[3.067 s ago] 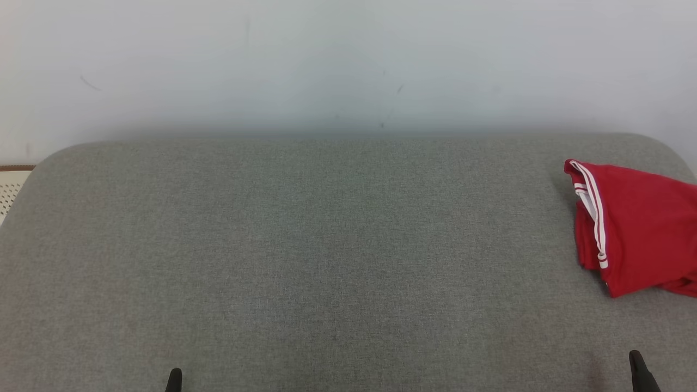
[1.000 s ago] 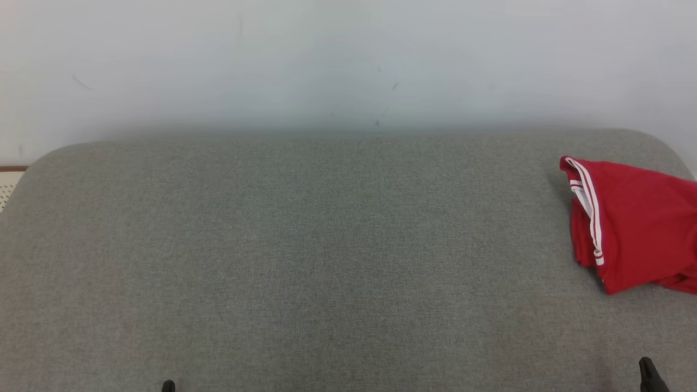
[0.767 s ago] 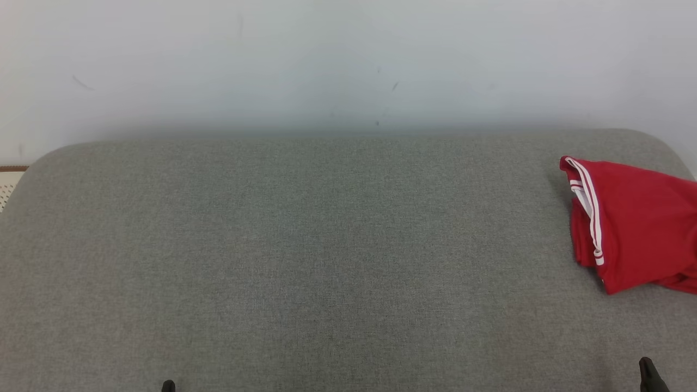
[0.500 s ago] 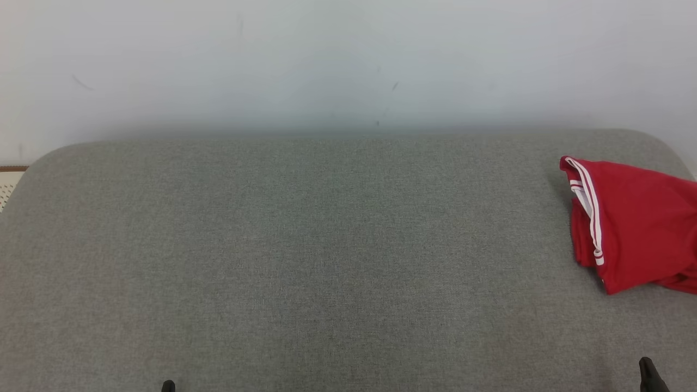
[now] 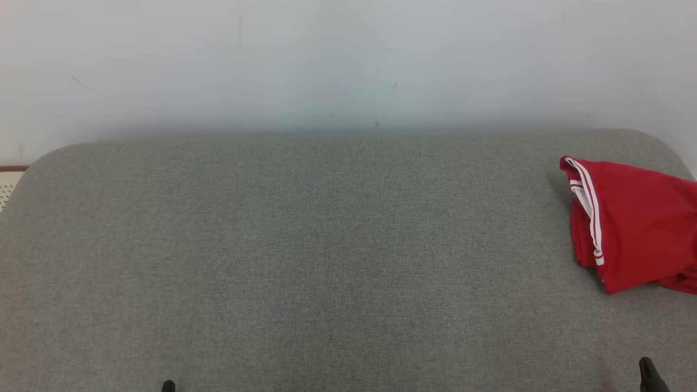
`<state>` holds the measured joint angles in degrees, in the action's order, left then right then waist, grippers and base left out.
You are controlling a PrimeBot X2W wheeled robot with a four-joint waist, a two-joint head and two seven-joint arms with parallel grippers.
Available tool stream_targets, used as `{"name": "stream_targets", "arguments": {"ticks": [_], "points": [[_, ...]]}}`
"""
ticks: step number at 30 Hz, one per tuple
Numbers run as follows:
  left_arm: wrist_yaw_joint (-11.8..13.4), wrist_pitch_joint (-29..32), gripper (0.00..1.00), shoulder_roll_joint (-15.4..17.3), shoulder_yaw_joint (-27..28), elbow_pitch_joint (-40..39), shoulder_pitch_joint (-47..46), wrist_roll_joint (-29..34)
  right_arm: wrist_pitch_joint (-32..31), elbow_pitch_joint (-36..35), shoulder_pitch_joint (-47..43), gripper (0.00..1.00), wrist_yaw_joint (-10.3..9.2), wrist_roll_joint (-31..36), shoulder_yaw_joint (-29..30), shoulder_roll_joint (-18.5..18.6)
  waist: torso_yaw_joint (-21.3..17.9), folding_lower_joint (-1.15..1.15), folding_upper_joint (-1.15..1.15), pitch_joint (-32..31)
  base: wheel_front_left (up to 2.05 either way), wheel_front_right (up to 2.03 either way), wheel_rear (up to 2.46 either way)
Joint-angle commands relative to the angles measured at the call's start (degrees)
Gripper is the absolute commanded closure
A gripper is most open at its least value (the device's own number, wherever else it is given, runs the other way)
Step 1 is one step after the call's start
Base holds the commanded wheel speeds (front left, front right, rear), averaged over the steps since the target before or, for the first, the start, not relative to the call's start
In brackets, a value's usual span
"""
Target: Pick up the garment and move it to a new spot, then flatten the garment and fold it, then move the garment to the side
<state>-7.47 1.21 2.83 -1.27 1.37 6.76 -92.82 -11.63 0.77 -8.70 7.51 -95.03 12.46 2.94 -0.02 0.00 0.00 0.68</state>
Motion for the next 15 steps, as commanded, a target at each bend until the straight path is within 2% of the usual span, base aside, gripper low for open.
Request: {"name": "stream_targets", "arguments": {"ticks": [1,15], "points": [[-0.2,0.1,1.0,-0.1,0.1,-0.1,0.6,-0.2,-0.2,0.0,0.3,1.0,-0.04,-0.1,0.1,-0.1,0.0,0.0,0.0,0.0,0.0,0.0,0.0],[-0.2,0.1,1.0,0.0,0.1,-0.1,0.6,-0.2,-0.2,0.0,0.3,1.0,-0.04,-0.1,0.1,-0.1,0.0,0.0,0.0,0.0,0.0,0.0,0.0]]}}
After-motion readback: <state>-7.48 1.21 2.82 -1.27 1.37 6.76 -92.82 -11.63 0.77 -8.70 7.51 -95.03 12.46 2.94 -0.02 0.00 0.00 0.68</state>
